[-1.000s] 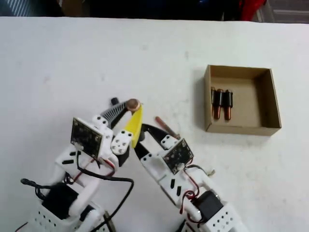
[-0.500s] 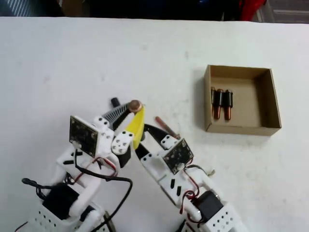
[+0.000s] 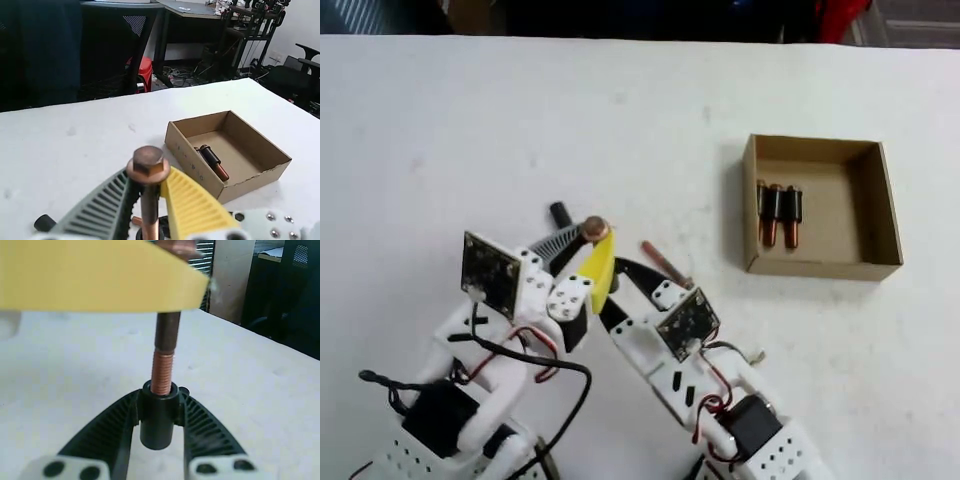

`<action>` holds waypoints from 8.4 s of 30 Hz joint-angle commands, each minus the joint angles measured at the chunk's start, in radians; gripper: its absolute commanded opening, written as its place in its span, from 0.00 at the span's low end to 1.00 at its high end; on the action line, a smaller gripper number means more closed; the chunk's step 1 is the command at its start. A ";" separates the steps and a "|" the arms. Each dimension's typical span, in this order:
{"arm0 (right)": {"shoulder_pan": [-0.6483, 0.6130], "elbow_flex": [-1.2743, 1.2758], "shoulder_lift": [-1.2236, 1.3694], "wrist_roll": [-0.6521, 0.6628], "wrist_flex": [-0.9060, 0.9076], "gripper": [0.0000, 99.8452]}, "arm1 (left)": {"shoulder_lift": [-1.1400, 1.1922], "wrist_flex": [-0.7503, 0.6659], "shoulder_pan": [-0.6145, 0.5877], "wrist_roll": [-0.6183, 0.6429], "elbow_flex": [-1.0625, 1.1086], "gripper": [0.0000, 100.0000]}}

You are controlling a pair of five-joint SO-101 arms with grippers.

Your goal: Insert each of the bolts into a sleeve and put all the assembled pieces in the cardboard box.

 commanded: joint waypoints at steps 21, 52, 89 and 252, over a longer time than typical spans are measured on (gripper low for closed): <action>0.007 0.008 -0.012 0.020 0.002 0.02 | -0.012 -0.071 0.007 0.008 0.141 0.02; 0.007 0.008 -0.012 0.020 0.002 0.02 | -0.012 -0.092 -0.007 0.008 0.189 0.29; 0.143 0.008 -0.012 0.020 0.044 0.02 | -0.012 -0.118 -0.588 -0.198 0.301 0.02; 0.639 -1.725 1.673 0.374 0.814 0.16 | -0.305 0.132 -0.607 -0.331 0.542 0.02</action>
